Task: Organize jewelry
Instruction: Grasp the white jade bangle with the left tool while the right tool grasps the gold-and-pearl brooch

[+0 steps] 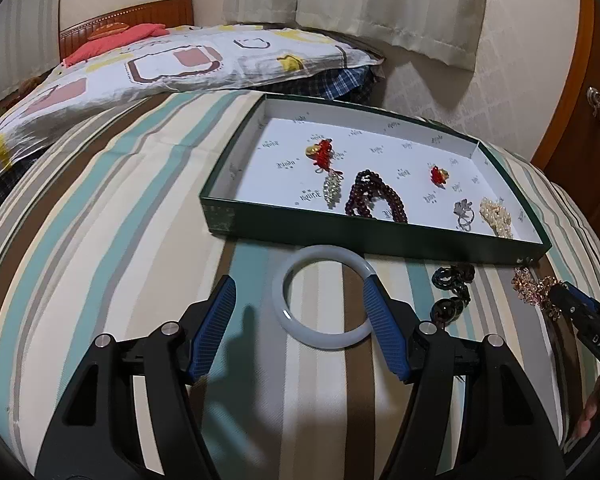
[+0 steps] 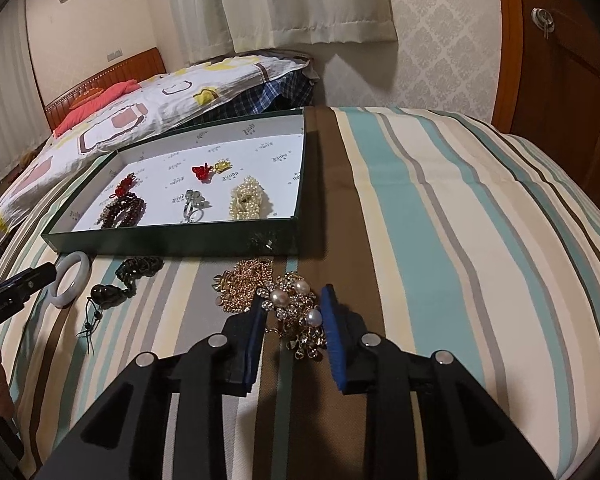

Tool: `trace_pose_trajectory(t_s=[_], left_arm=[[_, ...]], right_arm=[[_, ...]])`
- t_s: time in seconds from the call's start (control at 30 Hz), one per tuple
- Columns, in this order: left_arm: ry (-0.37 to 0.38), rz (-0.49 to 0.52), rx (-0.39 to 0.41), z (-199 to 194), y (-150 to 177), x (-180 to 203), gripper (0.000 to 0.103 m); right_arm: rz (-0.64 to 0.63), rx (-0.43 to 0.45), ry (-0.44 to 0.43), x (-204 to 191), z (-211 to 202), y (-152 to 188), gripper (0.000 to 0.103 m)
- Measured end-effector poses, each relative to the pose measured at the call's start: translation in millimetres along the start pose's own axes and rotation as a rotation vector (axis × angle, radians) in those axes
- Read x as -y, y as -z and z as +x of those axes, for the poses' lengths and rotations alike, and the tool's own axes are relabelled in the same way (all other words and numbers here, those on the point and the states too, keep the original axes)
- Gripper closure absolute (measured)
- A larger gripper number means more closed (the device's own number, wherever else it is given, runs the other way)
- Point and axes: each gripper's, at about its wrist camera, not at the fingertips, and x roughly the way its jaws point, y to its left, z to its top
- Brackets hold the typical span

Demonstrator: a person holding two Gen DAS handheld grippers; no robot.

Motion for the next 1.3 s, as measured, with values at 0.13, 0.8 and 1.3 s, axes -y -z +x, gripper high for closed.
trace_pose_trajectory(t_s=[0.13, 0.8, 1.3], left_arm=[[0.013, 0.013, -0.025, 7.3, 0.6, 4.2, 0.038], [0.021, 0.071, -0.067, 23.2, 1.3, 19.8, 0.035], [0.040, 0.050, 0.024, -6.6, -9.9, 18.8, 0.035]], right_arm=[[0.001, -0.002, -0.002, 1.1, 0.3, 0.6, 0.075], [0.001, -0.014, -0.017, -2.2, 5.3, 3.6, 0.075], [0.013, 0.052, -0.044, -6.7, -14.4, -9.2, 0.075]])
